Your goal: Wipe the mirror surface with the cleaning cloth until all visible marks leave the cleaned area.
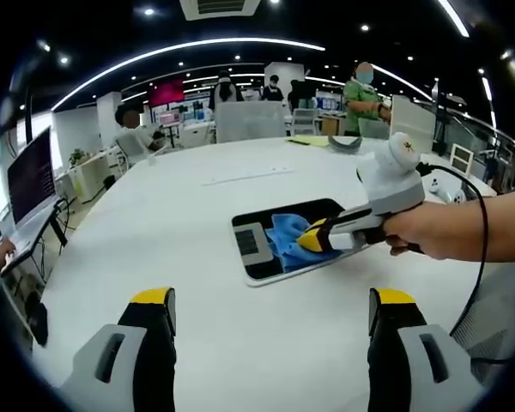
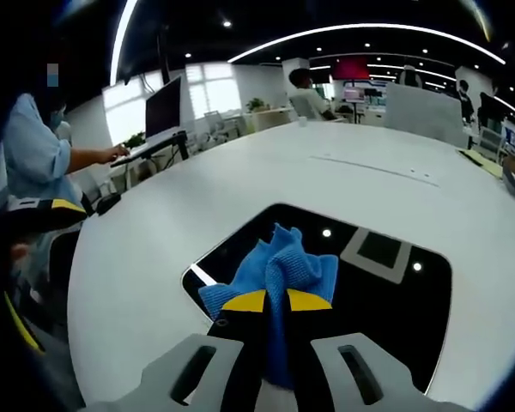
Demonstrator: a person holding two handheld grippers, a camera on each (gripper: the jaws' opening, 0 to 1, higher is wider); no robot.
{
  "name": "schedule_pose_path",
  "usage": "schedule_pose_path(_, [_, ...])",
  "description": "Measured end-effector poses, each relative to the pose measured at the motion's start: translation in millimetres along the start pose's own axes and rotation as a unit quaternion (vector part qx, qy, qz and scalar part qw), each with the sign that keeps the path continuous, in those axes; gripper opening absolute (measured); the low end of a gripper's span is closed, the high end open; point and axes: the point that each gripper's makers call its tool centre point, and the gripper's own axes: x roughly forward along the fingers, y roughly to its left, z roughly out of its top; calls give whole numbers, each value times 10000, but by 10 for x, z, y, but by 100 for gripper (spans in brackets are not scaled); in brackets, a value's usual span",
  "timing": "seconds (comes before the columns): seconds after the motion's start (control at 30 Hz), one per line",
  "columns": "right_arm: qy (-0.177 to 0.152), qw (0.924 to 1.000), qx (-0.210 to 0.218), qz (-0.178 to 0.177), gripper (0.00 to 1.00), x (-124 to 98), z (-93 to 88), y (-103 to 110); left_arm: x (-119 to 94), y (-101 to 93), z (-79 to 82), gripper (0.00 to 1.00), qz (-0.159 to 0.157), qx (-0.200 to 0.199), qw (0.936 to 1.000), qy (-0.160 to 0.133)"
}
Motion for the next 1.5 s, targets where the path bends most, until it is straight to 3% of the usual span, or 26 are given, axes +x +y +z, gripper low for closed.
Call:
schedule_pose_path(1.07, [-40,9995,244,-198,3,-245,-123,-280,28,6,0,95,9,44,10000,-8])
schedule_pose_path(1.5, [-66,9994,257,-242,3,-250,-124,-280,22,-7,-6,95,-3,38,10000,7])
